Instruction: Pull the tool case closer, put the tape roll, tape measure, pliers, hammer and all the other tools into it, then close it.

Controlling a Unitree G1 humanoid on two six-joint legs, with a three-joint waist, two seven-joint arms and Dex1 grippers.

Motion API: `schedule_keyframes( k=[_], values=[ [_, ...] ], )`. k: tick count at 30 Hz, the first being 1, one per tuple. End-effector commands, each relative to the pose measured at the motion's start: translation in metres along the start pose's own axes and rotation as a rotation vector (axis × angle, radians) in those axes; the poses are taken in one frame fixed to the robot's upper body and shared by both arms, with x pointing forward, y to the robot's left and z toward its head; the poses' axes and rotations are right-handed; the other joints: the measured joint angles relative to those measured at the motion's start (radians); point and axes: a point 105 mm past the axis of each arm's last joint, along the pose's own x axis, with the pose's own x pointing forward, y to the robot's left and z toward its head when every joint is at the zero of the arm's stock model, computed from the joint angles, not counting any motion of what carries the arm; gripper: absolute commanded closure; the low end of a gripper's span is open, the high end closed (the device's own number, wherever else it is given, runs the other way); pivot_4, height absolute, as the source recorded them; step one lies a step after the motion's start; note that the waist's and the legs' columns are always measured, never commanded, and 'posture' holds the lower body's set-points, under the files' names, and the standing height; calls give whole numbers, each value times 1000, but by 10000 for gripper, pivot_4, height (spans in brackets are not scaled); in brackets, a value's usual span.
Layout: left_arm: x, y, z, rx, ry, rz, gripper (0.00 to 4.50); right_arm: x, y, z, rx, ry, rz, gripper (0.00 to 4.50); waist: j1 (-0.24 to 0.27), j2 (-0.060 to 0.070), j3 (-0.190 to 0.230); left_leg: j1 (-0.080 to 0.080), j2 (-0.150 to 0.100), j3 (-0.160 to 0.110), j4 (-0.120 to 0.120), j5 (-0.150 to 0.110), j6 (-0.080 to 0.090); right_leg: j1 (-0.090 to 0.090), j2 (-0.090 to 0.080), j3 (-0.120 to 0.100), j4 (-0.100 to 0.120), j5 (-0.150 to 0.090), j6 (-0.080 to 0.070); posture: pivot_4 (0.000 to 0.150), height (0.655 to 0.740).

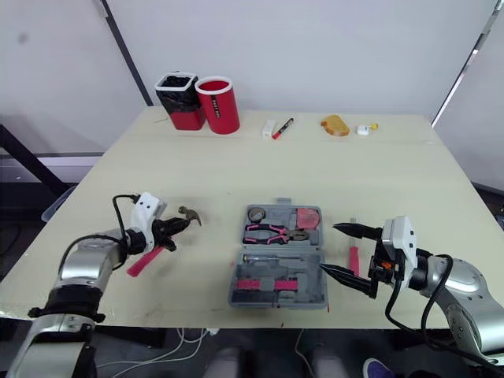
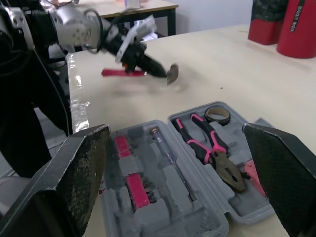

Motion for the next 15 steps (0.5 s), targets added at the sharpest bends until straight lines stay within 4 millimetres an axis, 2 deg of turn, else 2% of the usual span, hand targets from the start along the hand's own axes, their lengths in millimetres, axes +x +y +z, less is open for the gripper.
schedule_keyframes(
  k=[1,5,9,15],
  values=[
    [0,-27,38,170,-53,-193,44792,-3,0,7,-43,-12,14,0,1,0,0,0,0,0,0,0,0,0,0,0,0,0,0,1500,7400],
    [6,-53,54,260,-37,-340,44792,-6,0,6,-52,-4,18,0,0,0,0,0,0,0,0,0,0,0,0,0,0,0,0,1500,7400],
    [12,-93,72,372,-53,-522,44792,-13,-2,5,-73,12,13,0,-2,1,1,0,0,0,0,0,0,0,1,1,0,0,0,1500,7400],
    [24,-151,82,499,-43,-768,44792,-19,-5,8,-123,30,28,0,-3,2,2,0,0,0,1,0,0,0,2,2,0,0,0,1500,7400]
  ],
)
